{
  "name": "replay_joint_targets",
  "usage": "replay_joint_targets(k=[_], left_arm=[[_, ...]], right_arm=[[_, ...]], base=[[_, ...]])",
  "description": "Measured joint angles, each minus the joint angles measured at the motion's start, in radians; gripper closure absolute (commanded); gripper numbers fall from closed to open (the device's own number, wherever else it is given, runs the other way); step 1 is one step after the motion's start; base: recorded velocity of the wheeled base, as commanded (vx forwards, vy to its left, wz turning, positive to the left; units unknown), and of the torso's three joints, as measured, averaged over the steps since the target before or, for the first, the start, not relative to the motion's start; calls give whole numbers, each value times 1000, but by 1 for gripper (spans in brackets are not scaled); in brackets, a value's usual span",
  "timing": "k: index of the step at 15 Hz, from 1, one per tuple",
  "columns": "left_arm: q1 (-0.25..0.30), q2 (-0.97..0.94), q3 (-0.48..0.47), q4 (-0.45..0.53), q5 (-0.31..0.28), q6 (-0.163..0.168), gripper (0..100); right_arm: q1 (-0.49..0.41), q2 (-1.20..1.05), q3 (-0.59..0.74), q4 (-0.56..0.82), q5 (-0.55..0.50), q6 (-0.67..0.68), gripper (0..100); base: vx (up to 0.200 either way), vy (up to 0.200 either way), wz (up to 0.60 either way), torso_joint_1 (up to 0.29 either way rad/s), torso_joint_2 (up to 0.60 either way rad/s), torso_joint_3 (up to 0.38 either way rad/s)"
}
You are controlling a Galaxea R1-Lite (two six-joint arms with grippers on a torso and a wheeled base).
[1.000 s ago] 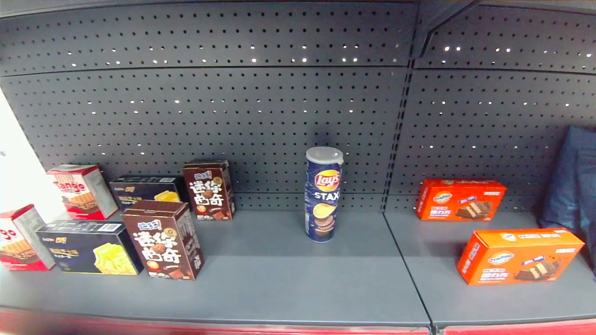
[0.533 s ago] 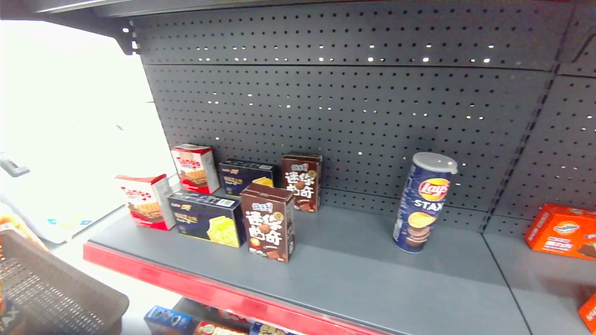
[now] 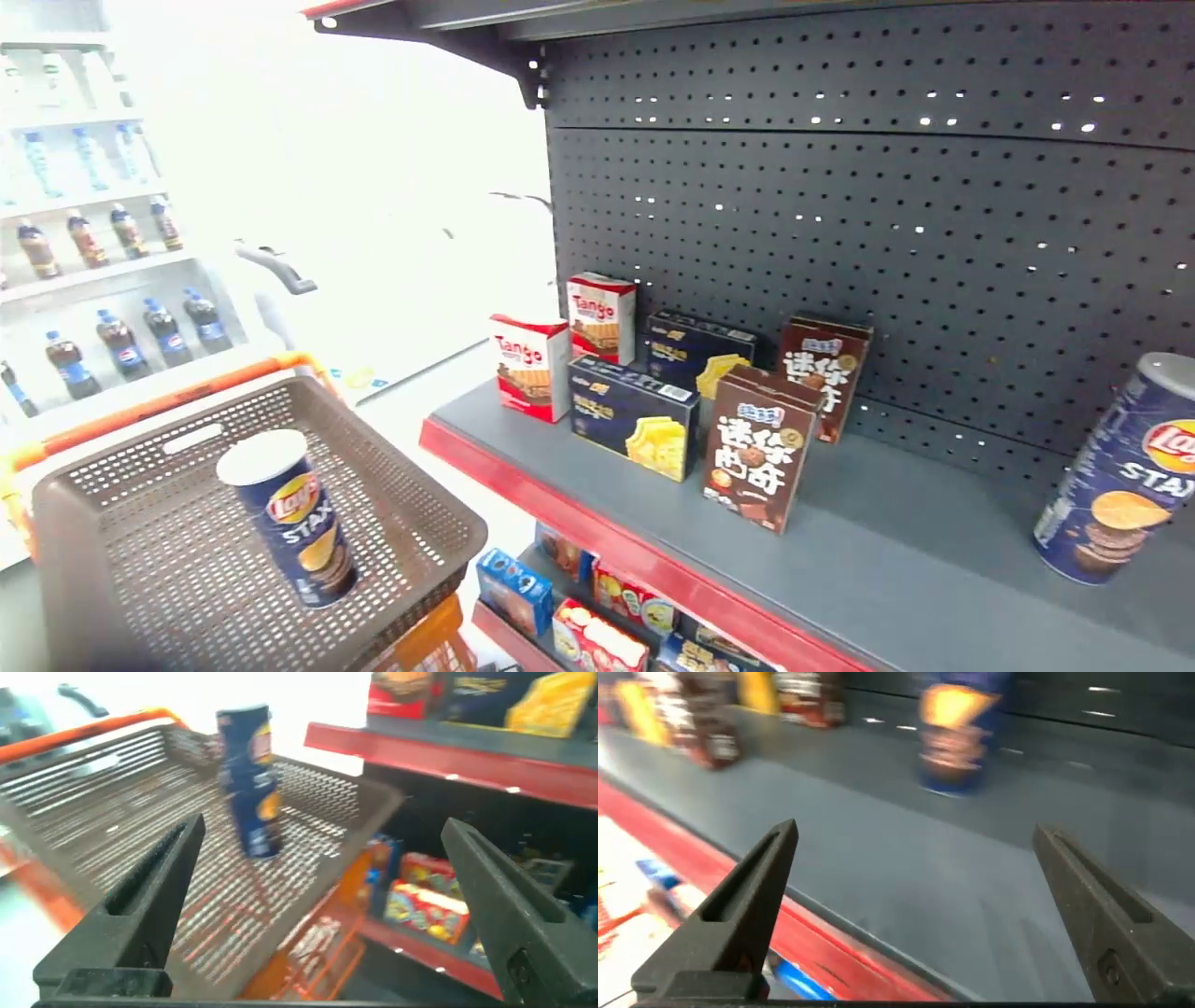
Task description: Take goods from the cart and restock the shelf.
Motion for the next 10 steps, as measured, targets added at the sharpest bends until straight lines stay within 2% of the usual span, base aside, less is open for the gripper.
replay_joint_targets(k=[2,5,7,10], left_arm=[[0,0,0,0,0,0,0],[0,0,-2,-11,4,2,0],[1,0,-66,19,0,25,0],[-12,27,-221,162,-12,36,0]], right_arm=[[0,0,0,0,0,0,0],[-1,0,0,1,1,0,0],[0,0,0,2,1,0,0],[-1,0,0,0,1,0,0]], base=[[0,0,600,5,-2,2],[0,0,0,0,0,0],[0,0,0,0,0,0],[0,0,0,0,0,0]])
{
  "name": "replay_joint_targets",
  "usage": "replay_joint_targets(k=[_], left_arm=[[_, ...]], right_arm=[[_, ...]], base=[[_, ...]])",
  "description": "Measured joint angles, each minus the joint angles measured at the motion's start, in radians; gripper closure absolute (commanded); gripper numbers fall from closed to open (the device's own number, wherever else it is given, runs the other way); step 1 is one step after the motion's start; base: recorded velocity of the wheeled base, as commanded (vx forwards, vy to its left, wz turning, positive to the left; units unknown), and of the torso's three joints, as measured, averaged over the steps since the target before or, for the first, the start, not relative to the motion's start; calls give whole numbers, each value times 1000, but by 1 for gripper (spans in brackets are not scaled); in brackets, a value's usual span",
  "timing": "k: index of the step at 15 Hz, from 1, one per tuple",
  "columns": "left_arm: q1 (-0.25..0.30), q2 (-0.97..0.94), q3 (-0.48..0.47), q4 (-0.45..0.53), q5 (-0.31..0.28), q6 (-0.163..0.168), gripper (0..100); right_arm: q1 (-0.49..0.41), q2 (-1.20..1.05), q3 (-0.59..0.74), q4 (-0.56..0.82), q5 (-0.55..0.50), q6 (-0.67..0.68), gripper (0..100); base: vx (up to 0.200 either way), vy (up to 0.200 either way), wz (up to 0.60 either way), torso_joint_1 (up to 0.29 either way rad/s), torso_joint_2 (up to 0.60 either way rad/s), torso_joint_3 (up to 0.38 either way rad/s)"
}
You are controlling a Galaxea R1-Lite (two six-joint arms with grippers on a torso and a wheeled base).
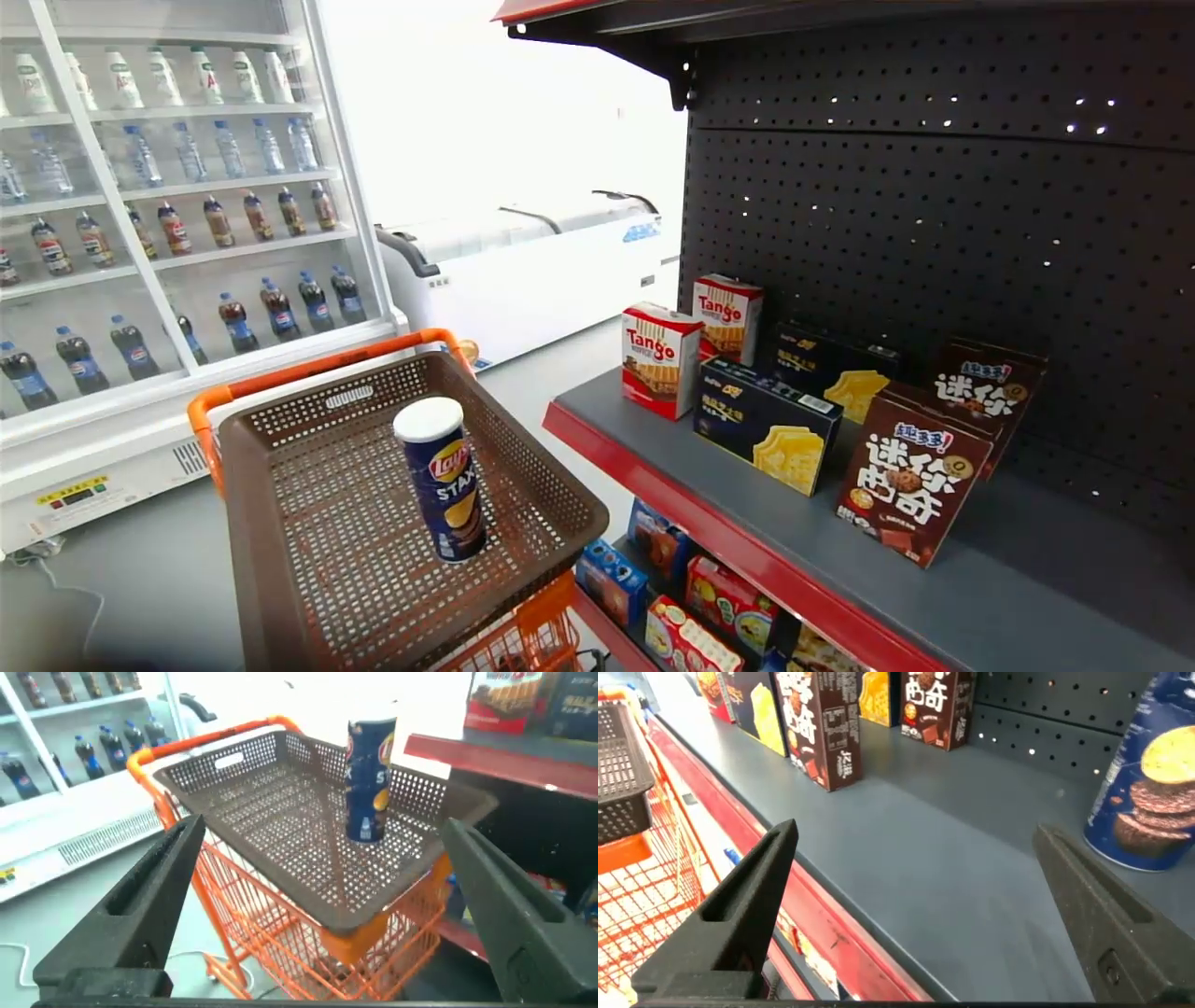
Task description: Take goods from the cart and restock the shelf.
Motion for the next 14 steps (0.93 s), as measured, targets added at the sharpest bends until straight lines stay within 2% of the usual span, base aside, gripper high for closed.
replay_joint_targets(k=[2,6,10,14], left_arm=[[-27,82,-97,58,-11,1,0],[-64,361,-193,53,-18,12,0],[-74,655,-220,-84,-28,15,0],[-71,923,-222,-243,-86,22,0]], right_arm=[[1,0,0,0,0,0,0],[0,0,0,0,0,0,0],[0,0,0,0,0,0,0],[1,0,0,0,-1,0,0]], base=[[0,0,0,0,0,0],[0,0,0,0,0,0],[0,0,0,0,0,0],[0,0,0,0,0,0]])
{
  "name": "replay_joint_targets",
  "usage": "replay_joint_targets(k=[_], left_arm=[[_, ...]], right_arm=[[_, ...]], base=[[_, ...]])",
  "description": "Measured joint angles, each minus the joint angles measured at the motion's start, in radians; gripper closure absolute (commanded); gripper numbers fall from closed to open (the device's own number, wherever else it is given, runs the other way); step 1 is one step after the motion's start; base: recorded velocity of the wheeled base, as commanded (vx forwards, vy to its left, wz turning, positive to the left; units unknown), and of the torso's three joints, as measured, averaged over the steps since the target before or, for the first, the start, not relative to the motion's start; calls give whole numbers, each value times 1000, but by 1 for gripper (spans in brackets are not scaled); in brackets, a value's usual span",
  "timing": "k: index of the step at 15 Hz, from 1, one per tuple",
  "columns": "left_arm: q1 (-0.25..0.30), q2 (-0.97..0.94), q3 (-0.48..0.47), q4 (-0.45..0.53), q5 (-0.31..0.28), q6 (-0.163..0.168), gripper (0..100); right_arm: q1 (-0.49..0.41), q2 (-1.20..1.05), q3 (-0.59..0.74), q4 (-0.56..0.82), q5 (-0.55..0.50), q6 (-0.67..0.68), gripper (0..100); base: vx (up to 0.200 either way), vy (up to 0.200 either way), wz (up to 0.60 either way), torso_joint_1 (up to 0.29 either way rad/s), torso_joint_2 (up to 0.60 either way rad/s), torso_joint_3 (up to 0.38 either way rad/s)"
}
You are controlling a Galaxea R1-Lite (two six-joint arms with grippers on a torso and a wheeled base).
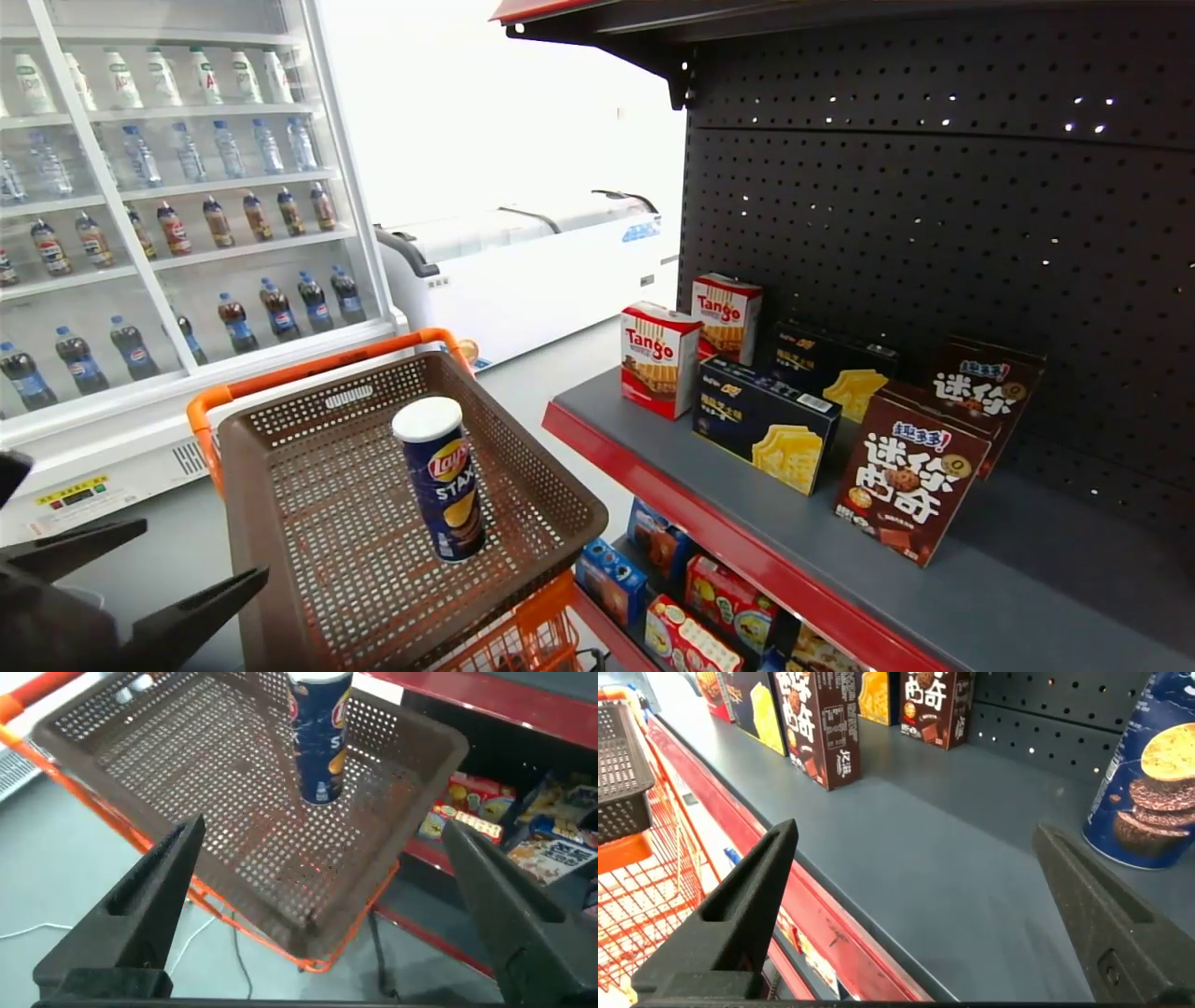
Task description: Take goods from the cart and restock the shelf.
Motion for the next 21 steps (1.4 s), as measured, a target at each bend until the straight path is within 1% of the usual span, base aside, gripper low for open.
replay_joint_targets(k=[2,7,9,12,14,20,21], left_arm=[[2,119,0,-110,-7,4,0],[4,473,-8,-497,-14,9,0],[3,603,-15,-620,-28,10,0],[3,769,-37,-760,-56,9,0],[1,850,-43,-825,-56,13,0],[-11,1032,27,-1105,-54,15,0],[-12,1059,31,-1136,-53,15,0]], right_arm=[[-1,0,0,0,0,0,0],[0,0,0,0,1,0,0],[-1,0,0,0,1,0,0],[-1,0,0,0,0,0,0],[0,0,0,0,0,0,0],[-1,0,0,0,1,0,0],[-1,0,0,0,1,0,0]], base=[[0,0,0,0,0,0],[0,0,0,0,0,0],[0,0,0,0,0,0],[0,0,0,0,0,0],[0,0,0,0,0,0],[0,0,0,0,0,0],[0,0,0,0,0,0]])
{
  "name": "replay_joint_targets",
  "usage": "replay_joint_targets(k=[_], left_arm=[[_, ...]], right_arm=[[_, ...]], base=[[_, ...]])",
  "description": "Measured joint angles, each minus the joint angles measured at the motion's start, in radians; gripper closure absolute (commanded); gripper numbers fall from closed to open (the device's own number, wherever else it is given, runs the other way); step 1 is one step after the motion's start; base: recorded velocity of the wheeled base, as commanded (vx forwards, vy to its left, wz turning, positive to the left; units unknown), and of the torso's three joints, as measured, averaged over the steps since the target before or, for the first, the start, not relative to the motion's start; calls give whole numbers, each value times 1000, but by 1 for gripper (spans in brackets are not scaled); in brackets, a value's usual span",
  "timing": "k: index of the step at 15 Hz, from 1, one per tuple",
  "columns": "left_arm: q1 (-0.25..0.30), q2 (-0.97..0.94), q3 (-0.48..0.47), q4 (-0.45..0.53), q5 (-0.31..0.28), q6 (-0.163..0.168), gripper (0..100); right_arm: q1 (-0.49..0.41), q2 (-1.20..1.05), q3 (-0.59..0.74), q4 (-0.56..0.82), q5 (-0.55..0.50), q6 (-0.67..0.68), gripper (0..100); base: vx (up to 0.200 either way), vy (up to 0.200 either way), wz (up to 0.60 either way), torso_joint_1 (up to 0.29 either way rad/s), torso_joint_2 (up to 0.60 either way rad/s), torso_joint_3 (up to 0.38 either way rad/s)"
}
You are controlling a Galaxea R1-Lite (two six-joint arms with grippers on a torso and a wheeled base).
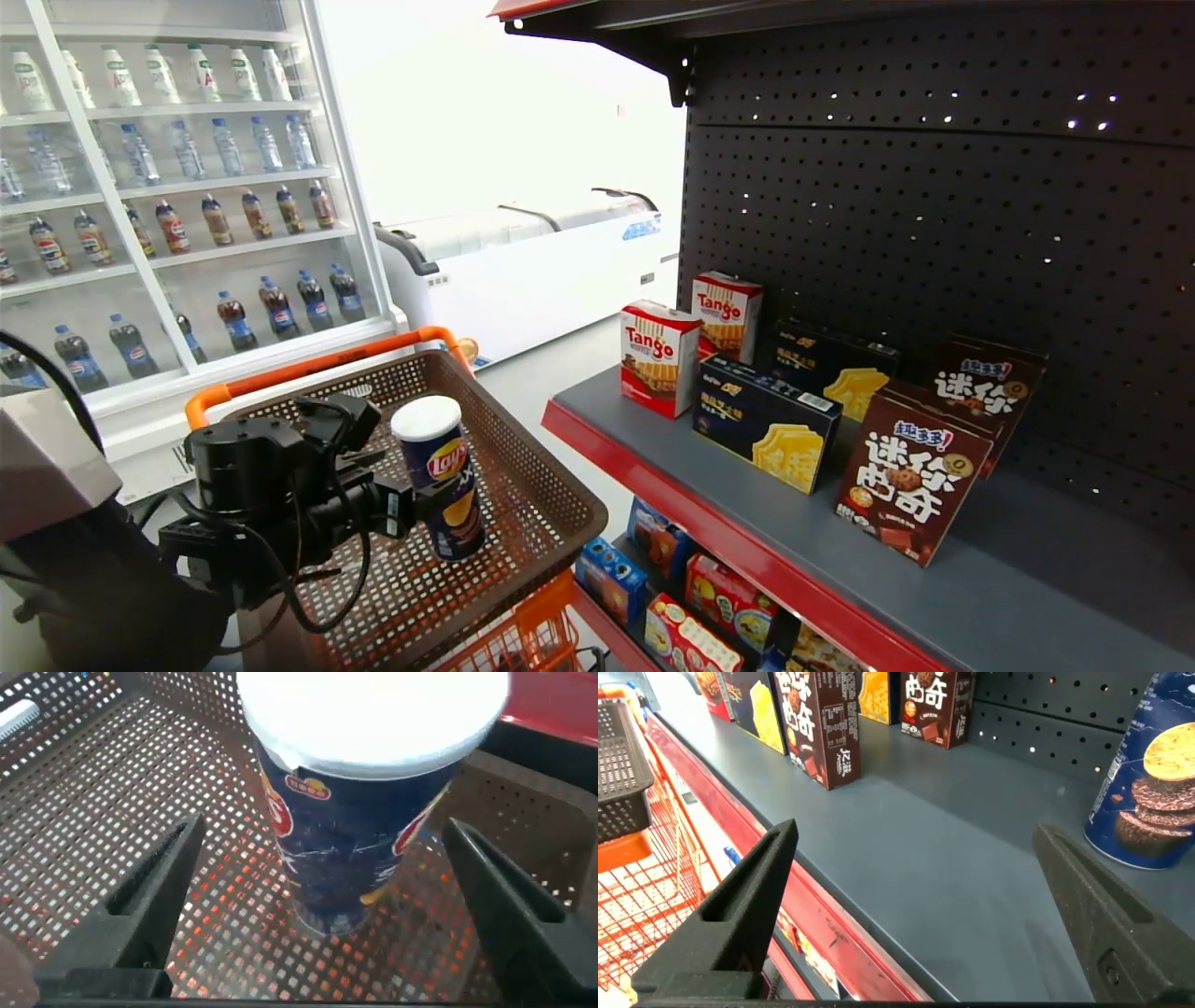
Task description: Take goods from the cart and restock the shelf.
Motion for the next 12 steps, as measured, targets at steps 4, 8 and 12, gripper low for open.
replay_joint_targets(k=[4,8,12], left_arm=[[-20,106,-27,-120,0,-6,0],[-39,153,-51,-127,0,-7,0],[-39,170,-57,-131,1,-13,100]], right_arm=[[0,0,0,0,0,0,0],[1,0,0,0,0,0,0],[0,0,0,0,0,0,0]], base=[[0,0,0,0,0,0],[0,0,0,0,0,0],[0,0,0,0,0,0]])
